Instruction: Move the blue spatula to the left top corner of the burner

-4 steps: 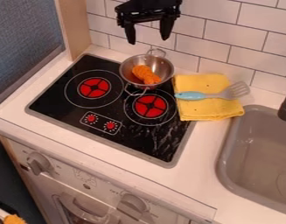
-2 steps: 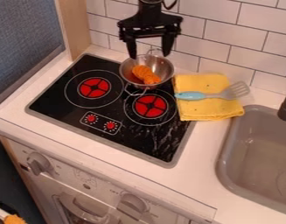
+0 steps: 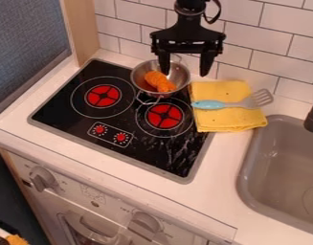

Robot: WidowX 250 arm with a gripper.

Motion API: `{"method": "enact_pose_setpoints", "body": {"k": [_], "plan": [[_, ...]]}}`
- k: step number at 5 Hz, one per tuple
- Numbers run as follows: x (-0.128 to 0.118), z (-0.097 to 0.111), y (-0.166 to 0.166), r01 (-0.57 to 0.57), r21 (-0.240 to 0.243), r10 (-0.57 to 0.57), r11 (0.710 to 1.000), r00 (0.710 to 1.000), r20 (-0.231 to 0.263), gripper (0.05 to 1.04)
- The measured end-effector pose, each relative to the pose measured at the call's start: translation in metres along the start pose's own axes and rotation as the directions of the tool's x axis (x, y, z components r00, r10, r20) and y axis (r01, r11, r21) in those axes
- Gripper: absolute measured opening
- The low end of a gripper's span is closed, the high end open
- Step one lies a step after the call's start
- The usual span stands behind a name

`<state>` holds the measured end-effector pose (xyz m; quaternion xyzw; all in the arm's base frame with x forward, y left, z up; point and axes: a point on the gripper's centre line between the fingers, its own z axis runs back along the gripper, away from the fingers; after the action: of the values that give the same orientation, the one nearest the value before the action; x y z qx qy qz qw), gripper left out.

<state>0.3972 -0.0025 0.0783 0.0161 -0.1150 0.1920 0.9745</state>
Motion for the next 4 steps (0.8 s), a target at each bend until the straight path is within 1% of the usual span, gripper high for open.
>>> {"method": "enact_pose_setpoints", "body": {"k": [1,2,3,4], "plan": [[-0.009,0.014,-0.005,0.164,-0.040,-0.164,0.986,0.986,0.002,0.999],[-0.022,0.026,-0.011,0.368,-0.070,-0.367,0.927,0.930,0.024,0.999],[-0.029,0.028,-0.015,0.519,-0.095,-0.521,0.849,0.854,0.011,0.999],[-0.029,0.024,-0.029,0.711,-0.115,-0.715,0.694,0.699,0.007,0.999]]}}
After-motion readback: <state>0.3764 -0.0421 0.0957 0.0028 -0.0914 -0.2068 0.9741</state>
